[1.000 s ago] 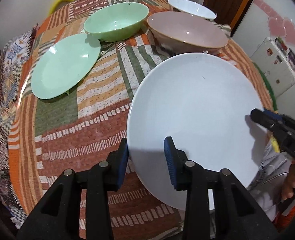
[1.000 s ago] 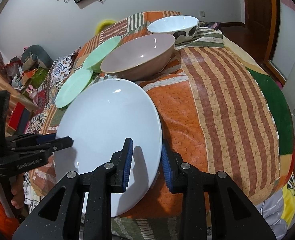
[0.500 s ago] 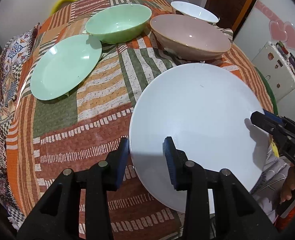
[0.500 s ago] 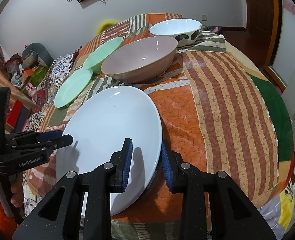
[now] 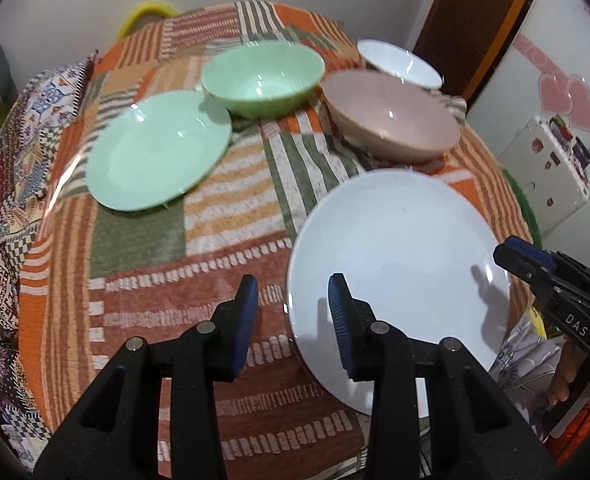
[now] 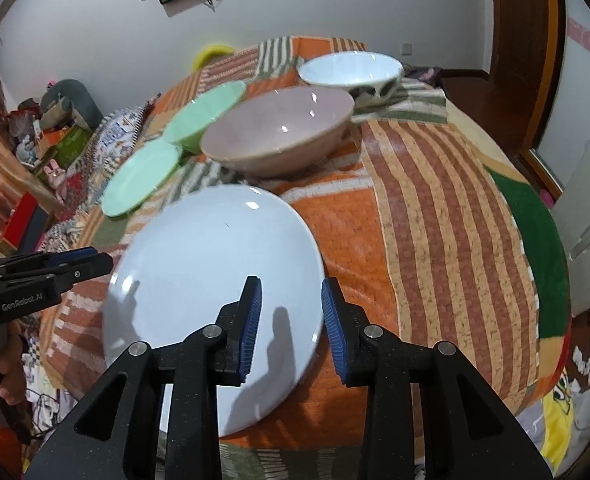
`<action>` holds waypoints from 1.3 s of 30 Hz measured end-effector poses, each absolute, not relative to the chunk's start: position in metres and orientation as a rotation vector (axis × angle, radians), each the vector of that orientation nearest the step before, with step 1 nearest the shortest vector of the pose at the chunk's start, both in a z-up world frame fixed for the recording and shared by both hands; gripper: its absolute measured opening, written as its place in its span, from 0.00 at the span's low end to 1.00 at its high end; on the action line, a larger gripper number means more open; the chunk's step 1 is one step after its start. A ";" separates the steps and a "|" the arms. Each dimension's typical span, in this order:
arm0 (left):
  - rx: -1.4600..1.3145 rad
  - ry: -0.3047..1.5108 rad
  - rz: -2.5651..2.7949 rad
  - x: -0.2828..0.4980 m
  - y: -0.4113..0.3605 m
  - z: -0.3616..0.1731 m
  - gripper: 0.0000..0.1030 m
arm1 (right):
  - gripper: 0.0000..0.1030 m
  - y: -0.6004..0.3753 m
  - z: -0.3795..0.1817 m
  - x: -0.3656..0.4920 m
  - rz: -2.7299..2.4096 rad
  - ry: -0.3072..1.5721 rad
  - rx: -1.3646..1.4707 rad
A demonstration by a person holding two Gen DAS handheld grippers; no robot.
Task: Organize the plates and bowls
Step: 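Lower the white plate onto the purple plate and open both grippers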
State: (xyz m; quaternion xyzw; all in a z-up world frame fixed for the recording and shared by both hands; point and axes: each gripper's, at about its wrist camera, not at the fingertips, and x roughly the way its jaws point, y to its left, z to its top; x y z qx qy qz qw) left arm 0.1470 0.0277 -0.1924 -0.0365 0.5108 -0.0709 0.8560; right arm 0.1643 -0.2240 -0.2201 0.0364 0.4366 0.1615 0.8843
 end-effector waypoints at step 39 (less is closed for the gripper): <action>-0.219 0.884 0.160 0.203 0.216 -0.159 0.76 | 0.59 -0.059 -0.180 0.252 0.602 0.859 -0.052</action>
